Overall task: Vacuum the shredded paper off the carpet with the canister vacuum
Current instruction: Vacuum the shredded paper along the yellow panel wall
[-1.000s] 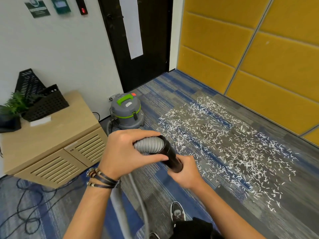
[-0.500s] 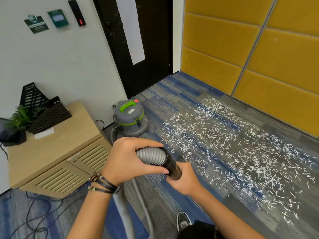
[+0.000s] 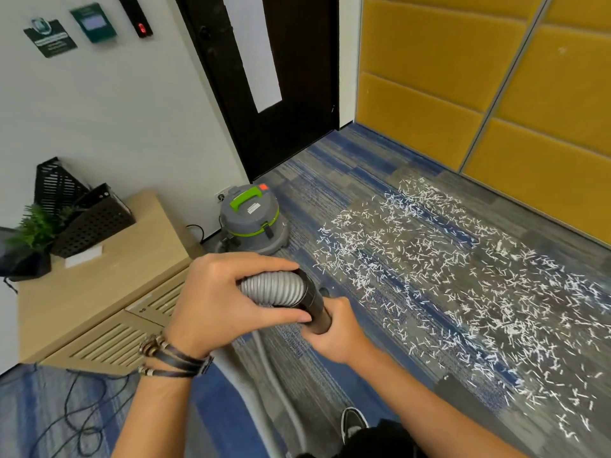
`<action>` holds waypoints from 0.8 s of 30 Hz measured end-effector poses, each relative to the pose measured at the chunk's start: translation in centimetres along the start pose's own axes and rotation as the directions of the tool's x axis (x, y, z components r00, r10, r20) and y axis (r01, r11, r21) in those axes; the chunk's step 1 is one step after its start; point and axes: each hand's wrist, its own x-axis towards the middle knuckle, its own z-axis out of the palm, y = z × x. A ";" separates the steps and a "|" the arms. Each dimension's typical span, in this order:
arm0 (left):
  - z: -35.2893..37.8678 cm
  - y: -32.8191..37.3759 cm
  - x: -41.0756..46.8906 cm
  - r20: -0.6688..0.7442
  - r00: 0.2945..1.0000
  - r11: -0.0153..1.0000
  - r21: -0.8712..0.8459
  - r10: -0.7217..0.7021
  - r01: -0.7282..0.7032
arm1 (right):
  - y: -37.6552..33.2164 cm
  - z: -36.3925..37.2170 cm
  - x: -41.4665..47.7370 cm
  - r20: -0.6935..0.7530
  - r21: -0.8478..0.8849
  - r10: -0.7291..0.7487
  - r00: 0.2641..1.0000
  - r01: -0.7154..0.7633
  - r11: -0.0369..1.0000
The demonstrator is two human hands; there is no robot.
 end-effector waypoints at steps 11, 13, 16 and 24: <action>-1.6 -2.0 3.8 -0.072 0.997 0.994 0.100 0.039 -0.032 | -0.2 -0.6 5.6 -0.055 -0.025 -0.086 0.995 0.085 0.996; -1.5 -3.4 4.1 -0.040 0.999 0.994 0.108 0.004 0.000 | 0.4 0.1 7.0 -0.030 -0.041 -0.049 0.998 0.048 0.998; -1.1 -5.9 4.6 -0.001 0.999 0.998 0.050 -0.039 0.039 | 1.4 1.3 8.4 -0.006 -0.073 0.009 1.000 -0.010 0.997; -6.9 -12.2 8.3 -0.094 0.995 0.997 -0.079 0.019 -0.026 | -1.4 4.8 14.1 -0.079 -0.111 -0.046 0.996 0.037 0.993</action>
